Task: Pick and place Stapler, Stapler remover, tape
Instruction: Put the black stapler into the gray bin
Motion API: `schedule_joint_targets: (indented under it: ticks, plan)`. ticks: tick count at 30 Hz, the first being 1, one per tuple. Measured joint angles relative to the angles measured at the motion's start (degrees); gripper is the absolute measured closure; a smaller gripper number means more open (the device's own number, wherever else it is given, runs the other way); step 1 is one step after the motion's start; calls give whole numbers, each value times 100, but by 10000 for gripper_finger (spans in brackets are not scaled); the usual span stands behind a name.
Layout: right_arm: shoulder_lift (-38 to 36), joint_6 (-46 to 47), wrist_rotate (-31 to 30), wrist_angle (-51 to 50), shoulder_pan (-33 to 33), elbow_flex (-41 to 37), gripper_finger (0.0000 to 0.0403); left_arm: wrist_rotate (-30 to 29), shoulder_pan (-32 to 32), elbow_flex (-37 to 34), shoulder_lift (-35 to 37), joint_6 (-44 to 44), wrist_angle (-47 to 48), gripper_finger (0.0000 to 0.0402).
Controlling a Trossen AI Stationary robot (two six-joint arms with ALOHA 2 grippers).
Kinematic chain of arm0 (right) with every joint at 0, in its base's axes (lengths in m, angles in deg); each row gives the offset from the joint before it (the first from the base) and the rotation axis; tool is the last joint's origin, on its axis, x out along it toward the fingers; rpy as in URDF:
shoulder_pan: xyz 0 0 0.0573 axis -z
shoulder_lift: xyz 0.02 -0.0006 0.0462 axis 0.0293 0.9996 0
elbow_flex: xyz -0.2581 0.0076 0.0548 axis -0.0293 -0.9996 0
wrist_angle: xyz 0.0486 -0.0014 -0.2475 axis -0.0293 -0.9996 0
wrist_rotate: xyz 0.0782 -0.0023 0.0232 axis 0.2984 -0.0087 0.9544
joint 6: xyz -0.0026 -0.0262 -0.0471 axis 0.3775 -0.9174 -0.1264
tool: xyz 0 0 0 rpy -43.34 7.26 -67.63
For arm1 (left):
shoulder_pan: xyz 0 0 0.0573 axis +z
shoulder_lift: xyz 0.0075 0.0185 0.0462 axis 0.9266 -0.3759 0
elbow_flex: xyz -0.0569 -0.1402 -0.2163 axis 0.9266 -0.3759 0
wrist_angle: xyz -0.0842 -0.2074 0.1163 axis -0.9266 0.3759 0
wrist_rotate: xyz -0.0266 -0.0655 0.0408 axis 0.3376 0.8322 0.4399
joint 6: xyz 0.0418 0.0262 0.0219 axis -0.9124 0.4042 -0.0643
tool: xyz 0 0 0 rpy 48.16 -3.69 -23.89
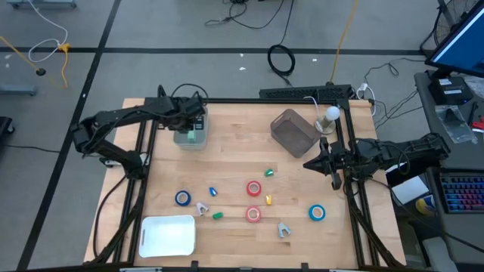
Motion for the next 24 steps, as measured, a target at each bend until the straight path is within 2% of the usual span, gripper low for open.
schedule_joint_targets:
  ticks: [7, 24]
  plan:
    - [0, 0, 0, 0, -1, 0, 401, 134, 42, -10, -213, -131, -2, 267]
    - [0, -17, -2, -1, 1, 0, 401, 612, 59, -6, -198, 78, 251, 267]
